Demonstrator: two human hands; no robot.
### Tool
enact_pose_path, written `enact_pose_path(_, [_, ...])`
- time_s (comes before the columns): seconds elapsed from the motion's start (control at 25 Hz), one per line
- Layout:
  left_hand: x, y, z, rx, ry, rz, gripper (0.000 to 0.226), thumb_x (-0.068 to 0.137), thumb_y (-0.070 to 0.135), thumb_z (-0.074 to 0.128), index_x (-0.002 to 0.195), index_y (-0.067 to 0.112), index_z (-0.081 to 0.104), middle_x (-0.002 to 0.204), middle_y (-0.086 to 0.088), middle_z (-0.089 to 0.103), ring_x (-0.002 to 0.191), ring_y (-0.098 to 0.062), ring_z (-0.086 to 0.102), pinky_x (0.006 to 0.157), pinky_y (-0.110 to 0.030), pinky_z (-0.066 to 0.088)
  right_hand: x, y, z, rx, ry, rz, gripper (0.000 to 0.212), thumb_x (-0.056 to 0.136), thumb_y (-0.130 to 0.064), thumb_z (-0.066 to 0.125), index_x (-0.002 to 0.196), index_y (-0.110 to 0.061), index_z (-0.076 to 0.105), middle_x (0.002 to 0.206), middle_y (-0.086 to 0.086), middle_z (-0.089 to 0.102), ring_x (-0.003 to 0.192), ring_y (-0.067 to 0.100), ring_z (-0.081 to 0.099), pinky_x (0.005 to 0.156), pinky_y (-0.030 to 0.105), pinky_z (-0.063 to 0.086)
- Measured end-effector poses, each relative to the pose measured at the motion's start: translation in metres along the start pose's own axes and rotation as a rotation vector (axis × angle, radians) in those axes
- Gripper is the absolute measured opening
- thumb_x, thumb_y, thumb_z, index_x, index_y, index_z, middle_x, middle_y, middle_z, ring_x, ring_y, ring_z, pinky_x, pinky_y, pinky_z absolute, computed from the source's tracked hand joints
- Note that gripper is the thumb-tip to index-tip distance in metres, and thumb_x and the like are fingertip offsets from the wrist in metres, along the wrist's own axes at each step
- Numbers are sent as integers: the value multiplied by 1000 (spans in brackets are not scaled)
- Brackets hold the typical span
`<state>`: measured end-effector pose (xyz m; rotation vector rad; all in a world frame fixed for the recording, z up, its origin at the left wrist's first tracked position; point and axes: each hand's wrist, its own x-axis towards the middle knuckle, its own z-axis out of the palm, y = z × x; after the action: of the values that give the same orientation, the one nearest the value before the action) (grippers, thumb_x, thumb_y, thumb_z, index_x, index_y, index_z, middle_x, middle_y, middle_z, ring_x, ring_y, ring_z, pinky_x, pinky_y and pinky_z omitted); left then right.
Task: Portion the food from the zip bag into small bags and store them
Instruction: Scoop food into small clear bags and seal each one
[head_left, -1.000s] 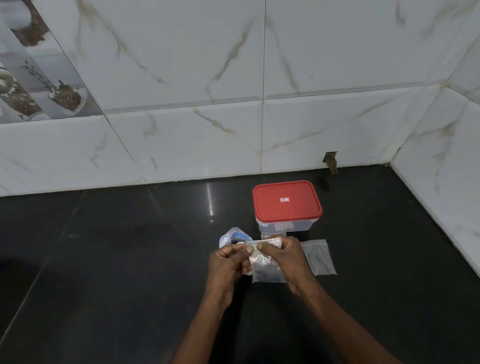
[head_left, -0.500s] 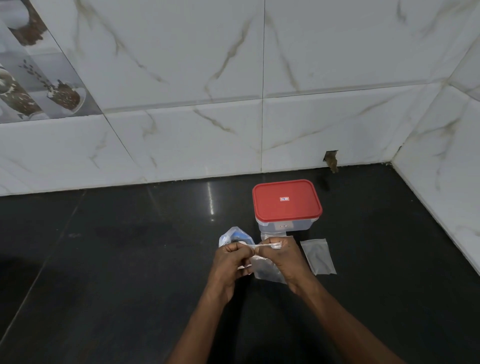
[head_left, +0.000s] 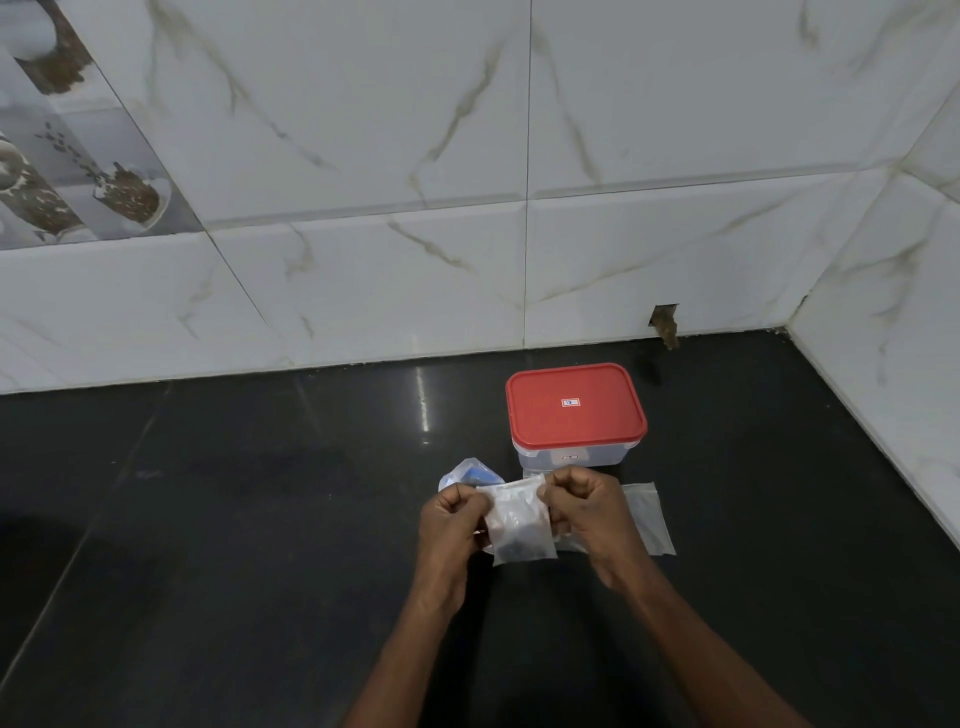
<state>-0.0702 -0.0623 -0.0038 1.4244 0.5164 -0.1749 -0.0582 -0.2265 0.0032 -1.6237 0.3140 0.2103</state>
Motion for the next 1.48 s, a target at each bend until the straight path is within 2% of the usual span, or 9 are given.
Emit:
enact_pose_path(0.12, [5,-2,-4,-46,0,-20,13,91,-1,57,83,-6,65,92,-29,71,78,-34,68,76,-54,57,0,1,-3,42,-28,-22,7,87,-5,67,84,-6,73,82,13,74,76,32,71,72,51,61])
enact_pose_path(0.24, [3,-3,1,-84,-55,-16,9,90,-1,63,96,-1,69,96,-22,75,85,-35,72,79,-49,59,-1,-1,2,30,-25,-36,11,87,-5,67,79,-11,73,82,9,74,75,27,71,70,47,61])
enact_pose_path(0.48, [3,-5,8,-95,-77,-28,13,86,-3,68,97,4,72,100,-21,75,90,-35,73,75,-42,60,-1,0,3,10,-48,-31,11,87,-5,67,79,-12,72,79,5,74,76,22,72,67,42,61])
enact_pose_path(0.72, [1,-2,17,-91,-59,14,38,82,-11,69,114,10,68,110,-17,72,98,-32,72,82,-40,60,-4,2,11,-7,-35,-4,11,88,-8,65,82,-12,73,78,4,75,73,16,72,62,27,56])
enact_pose_path(0.88, [-1,0,15,-75,-32,26,44,80,-12,68,114,15,66,107,-16,73,95,-28,73,77,-34,61,-2,4,13,-21,-63,0,10,88,-11,66,82,-13,73,75,2,73,74,17,70,66,31,57])
enact_pose_path(1.04, [-3,2,16,-70,-2,56,47,71,-2,73,110,22,66,104,-18,73,96,-33,72,80,-40,62,-2,5,17,-51,-52,-12,8,88,-14,67,84,-11,74,76,0,73,73,14,69,62,24,52])
enact_pose_path(1.24, [-5,3,19,-16,35,93,39,76,-9,76,105,14,65,77,-3,73,80,-24,70,76,-35,60,-6,8,21,-195,10,-121,10,87,-12,66,79,-11,71,69,-4,68,65,4,63,60,17,48])
enact_pose_path(1.36, [-10,5,24,-25,75,125,36,75,-5,81,103,9,64,82,-16,74,74,-22,69,66,-25,58,-8,12,23,-276,145,-244,11,84,-12,67,73,-14,67,65,-6,64,62,5,59,59,17,47])
enact_pose_path(1.48, [-10,3,19,-71,79,118,39,78,-8,76,110,12,64,93,-12,76,82,-24,75,67,-29,60,-6,11,20,-138,122,-191,16,85,-7,63,71,-14,65,64,-3,64,60,7,56,61,26,49])
